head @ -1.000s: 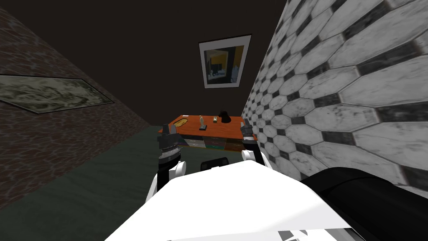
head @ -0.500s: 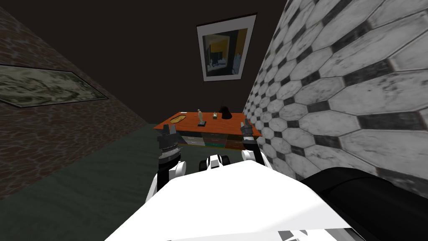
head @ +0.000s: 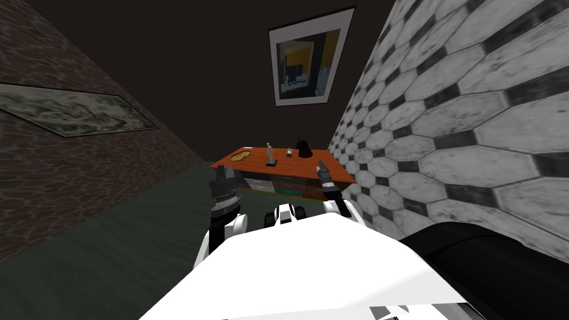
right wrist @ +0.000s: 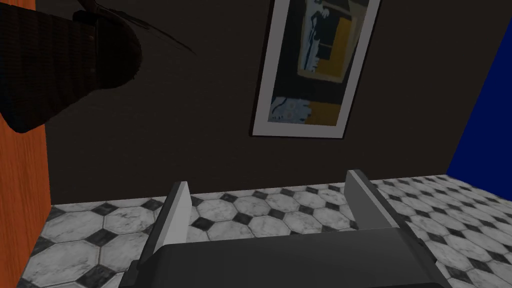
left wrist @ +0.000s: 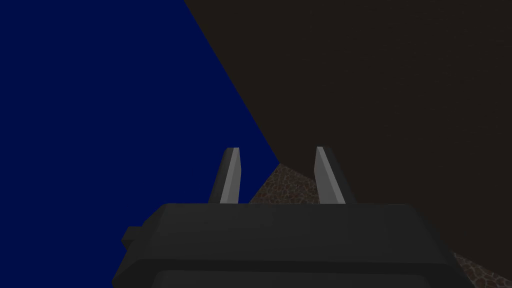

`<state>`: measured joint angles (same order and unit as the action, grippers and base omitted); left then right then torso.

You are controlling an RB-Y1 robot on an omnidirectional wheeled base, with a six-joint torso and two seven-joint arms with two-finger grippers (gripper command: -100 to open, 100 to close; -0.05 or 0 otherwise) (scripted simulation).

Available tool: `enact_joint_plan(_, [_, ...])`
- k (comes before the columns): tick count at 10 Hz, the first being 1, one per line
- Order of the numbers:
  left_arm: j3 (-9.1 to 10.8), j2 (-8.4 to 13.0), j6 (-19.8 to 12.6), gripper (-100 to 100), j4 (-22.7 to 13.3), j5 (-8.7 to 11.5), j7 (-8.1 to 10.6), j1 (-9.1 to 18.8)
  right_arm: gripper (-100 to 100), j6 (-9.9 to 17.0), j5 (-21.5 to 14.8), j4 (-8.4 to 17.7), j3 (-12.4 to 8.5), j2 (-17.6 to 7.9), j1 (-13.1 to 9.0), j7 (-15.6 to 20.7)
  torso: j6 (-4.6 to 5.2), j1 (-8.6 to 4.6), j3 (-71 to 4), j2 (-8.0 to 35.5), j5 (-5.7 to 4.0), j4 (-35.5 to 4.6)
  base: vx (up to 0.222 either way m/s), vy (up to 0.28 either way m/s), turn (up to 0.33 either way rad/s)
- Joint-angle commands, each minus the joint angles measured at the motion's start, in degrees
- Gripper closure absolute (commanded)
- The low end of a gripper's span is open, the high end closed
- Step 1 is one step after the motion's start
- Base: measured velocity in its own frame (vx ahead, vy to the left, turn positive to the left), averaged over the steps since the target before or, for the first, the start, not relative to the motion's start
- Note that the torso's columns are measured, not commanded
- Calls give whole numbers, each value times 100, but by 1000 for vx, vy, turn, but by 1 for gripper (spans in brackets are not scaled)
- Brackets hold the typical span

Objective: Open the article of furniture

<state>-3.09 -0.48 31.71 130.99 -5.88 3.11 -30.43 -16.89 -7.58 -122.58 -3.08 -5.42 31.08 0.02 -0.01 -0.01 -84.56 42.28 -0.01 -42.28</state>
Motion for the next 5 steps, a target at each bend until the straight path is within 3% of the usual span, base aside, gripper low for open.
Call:
enact_joint_plan(1, [0, 0, 0, 0, 0, 0, 0, 0, -100, 344, -305, 195, 81, -224, -6, 9, -1, 4, -2, -3, 1, 0, 24, 32, 86])
enact_joint_plan(3, [0, 0, 0, 0, 0, 0, 0, 0, -100, 767, -697, 527, 188, -442, -35, 14, 0, 3, 0, 0, 1, -1, 26, 51, 182])
enact_joint_plan(5, [0, 0, 0, 0, 0, 0, 0, -1, -100, 1021, -1036, 837, 249, -516, -51, 17, 4, 0, -1, 0, 2, 0, 33, 44, 170])
